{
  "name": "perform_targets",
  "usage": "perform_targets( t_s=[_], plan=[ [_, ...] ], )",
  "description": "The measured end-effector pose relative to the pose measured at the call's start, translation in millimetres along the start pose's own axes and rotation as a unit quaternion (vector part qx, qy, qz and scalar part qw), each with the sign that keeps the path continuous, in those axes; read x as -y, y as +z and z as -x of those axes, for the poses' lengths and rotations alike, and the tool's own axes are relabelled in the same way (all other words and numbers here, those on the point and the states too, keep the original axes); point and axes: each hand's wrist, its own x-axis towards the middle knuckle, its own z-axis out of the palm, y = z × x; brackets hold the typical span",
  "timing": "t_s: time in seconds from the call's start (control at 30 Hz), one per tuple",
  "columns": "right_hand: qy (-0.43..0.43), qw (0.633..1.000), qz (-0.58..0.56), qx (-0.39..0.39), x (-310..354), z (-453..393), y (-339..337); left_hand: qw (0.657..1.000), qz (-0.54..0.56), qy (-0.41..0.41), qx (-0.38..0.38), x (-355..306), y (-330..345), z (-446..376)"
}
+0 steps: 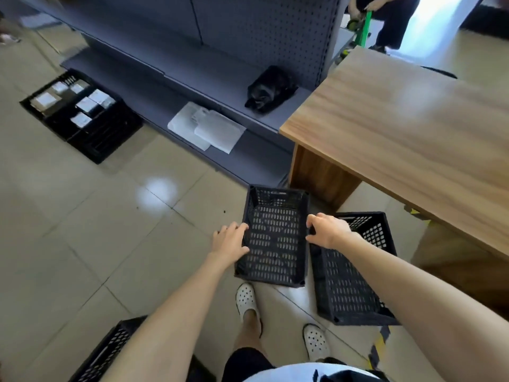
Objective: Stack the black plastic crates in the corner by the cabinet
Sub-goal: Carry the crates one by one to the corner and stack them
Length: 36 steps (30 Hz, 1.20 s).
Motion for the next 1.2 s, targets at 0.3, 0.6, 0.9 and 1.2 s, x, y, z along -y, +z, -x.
perform_targets(
  t_s=[0.3, 0.6, 0.9, 1.2],
  plan=[
    [0.101, 0.990, -0.101, -0.017, 25.7, -82.8, -12.5, 0.997, -0.034, 0.068, 0.031, 56.7, -41.1, -119.5],
    [0.207, 0.959, -0.185, 0.052, -30.3, -163.5, 74.8, 0.992, -0.052, 0.069, 0.089, 66.7, 41.9, -232.3],
    [0.257, 0.915, -0.256, 0.177, -69.6, -277.9, 212.2, 0.989, 0.084, -0.015, 0.124, 54.6, 180.6, -320.2],
    [0.319, 0.898, -0.257, 0.160, -96.9, -341.7, 318.3, 0.978, 0.112, -0.097, 0.148, 93.0, 277.8, -385.9]
  ],
)
